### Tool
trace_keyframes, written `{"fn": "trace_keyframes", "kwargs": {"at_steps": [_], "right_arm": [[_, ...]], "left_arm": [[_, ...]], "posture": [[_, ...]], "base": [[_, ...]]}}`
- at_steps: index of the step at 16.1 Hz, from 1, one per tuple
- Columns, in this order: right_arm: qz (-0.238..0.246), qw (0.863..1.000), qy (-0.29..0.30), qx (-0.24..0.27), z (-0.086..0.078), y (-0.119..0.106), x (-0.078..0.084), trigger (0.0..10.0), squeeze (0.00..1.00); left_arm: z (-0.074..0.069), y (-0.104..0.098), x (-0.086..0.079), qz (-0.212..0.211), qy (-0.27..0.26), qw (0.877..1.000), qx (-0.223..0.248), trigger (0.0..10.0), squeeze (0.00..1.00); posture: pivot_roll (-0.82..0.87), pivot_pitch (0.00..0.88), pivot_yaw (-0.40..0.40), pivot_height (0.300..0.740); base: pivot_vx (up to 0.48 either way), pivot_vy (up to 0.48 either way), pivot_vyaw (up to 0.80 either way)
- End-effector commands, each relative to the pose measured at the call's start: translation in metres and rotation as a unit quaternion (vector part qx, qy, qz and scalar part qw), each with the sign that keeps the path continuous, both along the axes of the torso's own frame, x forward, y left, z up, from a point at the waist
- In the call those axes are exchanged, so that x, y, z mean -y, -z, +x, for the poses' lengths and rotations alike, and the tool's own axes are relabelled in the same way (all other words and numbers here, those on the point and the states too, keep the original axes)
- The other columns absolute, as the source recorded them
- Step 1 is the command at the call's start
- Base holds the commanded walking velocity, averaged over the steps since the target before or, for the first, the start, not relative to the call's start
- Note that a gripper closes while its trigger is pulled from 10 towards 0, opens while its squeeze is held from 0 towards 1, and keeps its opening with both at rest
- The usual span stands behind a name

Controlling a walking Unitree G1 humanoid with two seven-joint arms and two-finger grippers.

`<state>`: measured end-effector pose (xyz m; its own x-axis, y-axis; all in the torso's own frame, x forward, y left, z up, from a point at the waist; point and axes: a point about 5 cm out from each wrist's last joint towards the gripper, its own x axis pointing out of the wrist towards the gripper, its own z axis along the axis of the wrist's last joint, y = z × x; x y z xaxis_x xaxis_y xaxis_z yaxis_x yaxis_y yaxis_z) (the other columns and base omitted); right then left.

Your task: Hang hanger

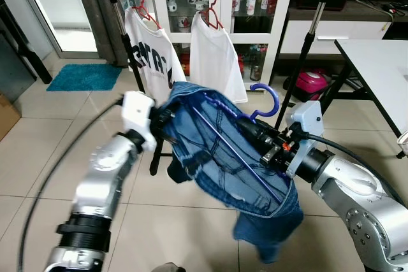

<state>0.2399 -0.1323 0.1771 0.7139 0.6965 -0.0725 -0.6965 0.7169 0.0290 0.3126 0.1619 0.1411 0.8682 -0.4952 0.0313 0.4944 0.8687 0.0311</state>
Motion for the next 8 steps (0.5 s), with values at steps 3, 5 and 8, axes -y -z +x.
{"fn": "trace_keyframes", "kwargs": {"at_steps": [3, 5, 8], "right_arm": [[-0.071, 0.996, -0.045, 0.008, -0.008, 0.006, 0.001, 0.0, 0.0], [-0.078, 0.994, -0.083, -0.006, -0.017, 0.009, 0.002, 0.0, 0.0], [-0.054, 0.991, -0.122, -0.011, -0.026, 0.005, 0.005, 0.0, 0.0]], "left_arm": [[0.011, -0.034, -0.028, -0.003, -0.025, 0.999, 0.047, 0.0, 0.0], [0.02, -0.051, -0.042, -0.04, -0.04, 0.997, 0.05, 0.0, 0.0], [0.035, -0.055, -0.055, -0.119, -0.089, 0.989, 0.019, 0.0, 0.0]], "posture": [[-0.13, 0.0, 0.078, 0.74], [-0.13, 0.0, 0.079, 0.74], [-0.13, 0.0, 0.088, 0.74]], "base": [[0.0, 0.0, 0.0], [0.0, 0.0, 0.0], [0.0, 0.0, 0.0]]}}
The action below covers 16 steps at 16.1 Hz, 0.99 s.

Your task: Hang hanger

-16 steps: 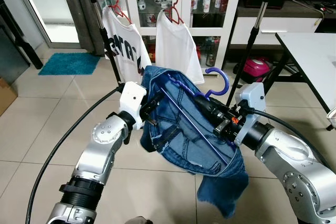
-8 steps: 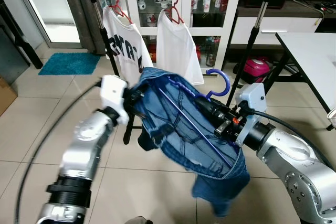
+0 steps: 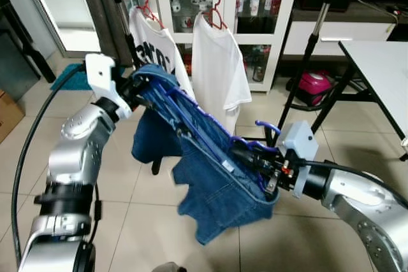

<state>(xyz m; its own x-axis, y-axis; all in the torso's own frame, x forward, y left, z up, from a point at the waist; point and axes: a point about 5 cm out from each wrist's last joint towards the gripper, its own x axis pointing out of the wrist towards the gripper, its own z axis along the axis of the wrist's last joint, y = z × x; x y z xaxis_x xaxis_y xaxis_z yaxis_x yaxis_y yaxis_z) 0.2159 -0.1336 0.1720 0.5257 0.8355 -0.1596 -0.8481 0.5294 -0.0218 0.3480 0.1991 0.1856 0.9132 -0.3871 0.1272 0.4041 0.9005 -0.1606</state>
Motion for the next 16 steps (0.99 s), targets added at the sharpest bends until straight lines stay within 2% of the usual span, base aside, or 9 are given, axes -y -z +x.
{"fn": "trace_keyframes", "kwargs": {"at_steps": [1, 5, 6, 8, 9, 13, 14, 15, 16], "right_arm": [[0.003, 1.0, -0.026, -0.01, -0.008, -0.002, 0.003, 0.0, 0.0], [0.024, 0.999, -0.032, -0.011, -0.011, -0.004, 0.002, 0.0, 0.0], [0.043, 0.998, 0.032, 0.01, 0.002, -0.008, 0.006, 0.0, 0.0], [0.084, 0.984, 0.149, 0.041, 0.025, -0.016, 0.015, 0.0, 0.0], [0.151, 0.96, 0.228, 0.052, 0.038, -0.022, 0.021, 0.0, 0.0], [0.203, 0.916, 0.343, 0.039, 0.046, -0.013, 0.031, 0.0, 0.0], [0.158, 0.92, 0.359, 0.019, 0.045, -0.002, 0.03, 9.8, 0.0], [0.097, 0.927, 0.362, 0.003, 0.039, 0.012, 0.027, 10.0, 0.0], [0.085, 0.925, 0.371, -0.02, 0.035, 0.018, 0.027, 10.0, 0.0]], "left_arm": [[0.006, -0.007, -0.02, -0.046, -0.06, 0.997, -0.005, 0.0, 0.0], [0.01, 0.005, -0.009, -0.052, -0.036, 0.997, -0.042, 0.0, 0.0], [0.007, 0.015, 0.0, -0.042, -0.01, 0.997, -0.07, 0.0, 0.0], [-0.007, 0.027, 0.023, 0.007, 0.085, 0.992, -0.09, 0.0, 0.0], [-0.021, 0.031, 0.04, 0.028, 0.152, 0.984, -0.087, 0.0, 0.0], [-0.04, 0.038, 0.052, 0.049, 0.192, 0.976, -0.09, 0.0, 0.0], [-0.039, 0.038, 0.047, 0.046, 0.161, 0.982, -0.086, 0.0, 0.0], [-0.039, 0.039, 0.038, 0.047, 0.094, 0.991, -0.078, 0.1, 0.0], [-0.04, 0.041, 0.036, 0.051, 0.063, 0.994, -0.076, 10.0, 0.0]], "posture": [[-0.13, 0.0, 0.092, 0.74], [-0.14, 0.0, 0.097, 0.74], [-0.14, 0.0, 0.1, 0.74], [-0.14, 0.0, 0.101, 0.74], [-0.13, 0.0, 0.099, 0.74], [-0.12, 0.0, 0.09, 0.74], [-0.12, 0.0, 0.086, 0.74], [-0.12, 0.0, 0.08, 0.74], [-0.12, 0.0, 0.08, 0.74]], "base": [[0.0, 0.0, 0.0], [0.0, 0.0, 0.0], [0.0, 0.0, 0.0], [0.0, 0.0, 0.0], [0.0, 0.0, 0.0], [0.0, 0.0, 0.0], [0.0, 0.0, 0.0], [0.0, 0.0, 0.0], [0.0, 0.0, 0.0]]}}
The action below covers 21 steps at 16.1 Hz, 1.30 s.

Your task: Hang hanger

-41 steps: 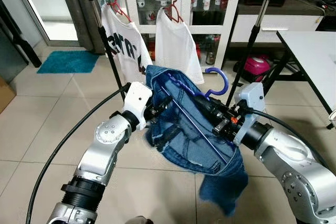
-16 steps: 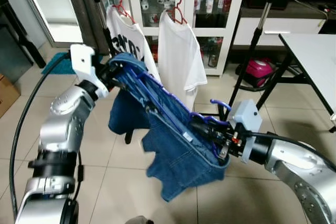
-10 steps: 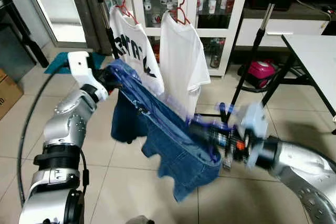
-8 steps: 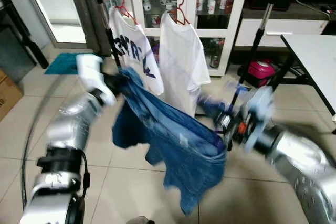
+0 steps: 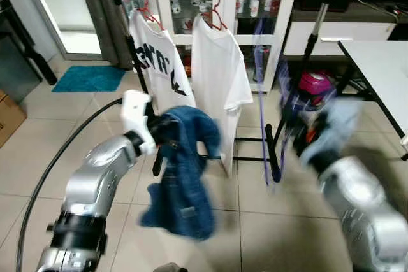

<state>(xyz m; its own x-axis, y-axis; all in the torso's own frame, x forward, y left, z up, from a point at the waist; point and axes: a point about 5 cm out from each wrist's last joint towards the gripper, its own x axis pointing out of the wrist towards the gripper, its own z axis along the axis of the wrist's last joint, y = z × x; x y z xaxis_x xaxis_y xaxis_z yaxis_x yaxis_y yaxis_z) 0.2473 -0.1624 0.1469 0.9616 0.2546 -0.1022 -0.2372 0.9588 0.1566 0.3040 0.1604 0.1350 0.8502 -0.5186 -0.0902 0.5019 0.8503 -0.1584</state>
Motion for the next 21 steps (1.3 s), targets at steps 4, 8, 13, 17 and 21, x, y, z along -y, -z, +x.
{"fn": "trace_keyframes", "kwargs": {"at_steps": [4, 8, 13, 17, 21], "right_arm": [[-0.031, 0.995, 0.09, 0.041, -0.009, -0.008, 0.007, 10.0, 0.0], [0.012, 0.993, 0.09, 0.073, -0.01, -0.016, 0.001, 10.0, 0.0], [0.016, 0.99, 0.113, 0.078, -0.009, -0.014, 0.003, 10.0, 0.0], [0.014, 0.988, 0.131, 0.082, -0.01, -0.013, 0.005, 10.0, 0.0], [0.021, 0.987, 0.131, 0.087, -0.009, -0.014, 0.004, 10.0, 0.0]], "left_arm": [[-0.014, -0.008, 0.011, 0.025, -0.042, 0.997, 0.064, 10.0, 0.0], [-0.017, -0.019, 0.019, -0.002, -0.084, 0.991, 0.105, 10.0, 0.0], [-0.02, -0.02, 0.017, -0.054, -0.19, 0.974, 0.111, 10.0, 0.0], [-0.018, -0.017, 0.018, -0.042, -0.193, 0.976, 0.091, 10.0, 0.0], [-0.017, -0.018, 0.025, -0.037, -0.123, 0.988, 0.08, 10.0, 0.0]], "posture": [[-0.12, 0.0, 0.079, 0.74], [-0.12, 0.0, 0.061, 0.74], [-0.11, 0.0, 0.045, 0.74], [-0.12, 0.0, 0.059, 0.74], [-0.12, 0.0, 0.069, 0.74]], "base": [[0.0, 0.0, -0.77], [0.0, 0.0, -0.8], [0.0, 0.0, -0.8], [0.0, 0.0, -0.8], [0.0, 0.0, -0.8]]}}
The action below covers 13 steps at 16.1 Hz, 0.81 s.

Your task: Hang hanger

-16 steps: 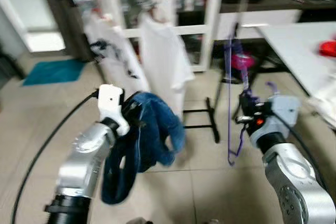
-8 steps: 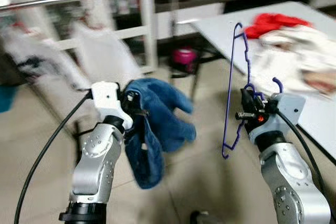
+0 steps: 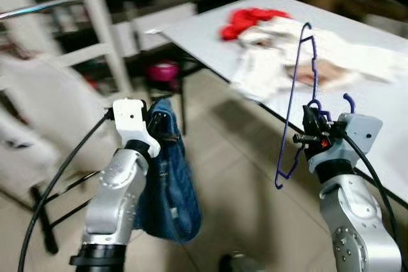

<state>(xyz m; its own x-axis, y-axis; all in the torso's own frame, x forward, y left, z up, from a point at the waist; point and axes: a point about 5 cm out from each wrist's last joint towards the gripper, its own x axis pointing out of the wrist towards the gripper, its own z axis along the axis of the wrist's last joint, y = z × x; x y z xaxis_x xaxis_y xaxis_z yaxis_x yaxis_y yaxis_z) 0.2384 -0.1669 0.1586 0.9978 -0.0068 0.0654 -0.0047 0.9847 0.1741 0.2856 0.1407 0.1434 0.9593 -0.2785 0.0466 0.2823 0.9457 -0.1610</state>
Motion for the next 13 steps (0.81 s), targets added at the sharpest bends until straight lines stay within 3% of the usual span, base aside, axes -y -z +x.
{"fn": "trace_keyframes", "kwargs": {"at_steps": [1, 9, 13], "right_arm": [[0.002, 1.0, 0.0, 0.004, 0.0007, -0.0011, -0.0006, 10.0, 0.0], [-0.008, 1.0, 0.004, 0.001, -0.0001, 0.0012, -0.0006, 10.0, 0.0], [-0.014, 1.0, 0.004, -0.003, -0.0015, 0.0021, 0.0002, 10.0, 0.0]], "left_arm": [[0.0005, -0.0108, 0.0072, -0.009, 0.034, 0.999, 0.02, 10.0, 0.0], [0.002, -0.0111, 0.0086, -0.01, 0.06, 0.998, 0.011, 10.0, 0.0], [-0.0011, -0.0052, 0.011, -0.023, 0.07, 0.997, -0.017, 10.0, 0.0]], "posture": [[-0.12, 0.0, 0.07, 0.74], [-0.14, 0.0, 0.08, 0.74], [-0.15, 0.0, 0.077, 0.74]], "base": [[0.0, 0.0, -0.8], [0.0, 0.0, -0.8], [0.0, 0.0, -0.8]]}}
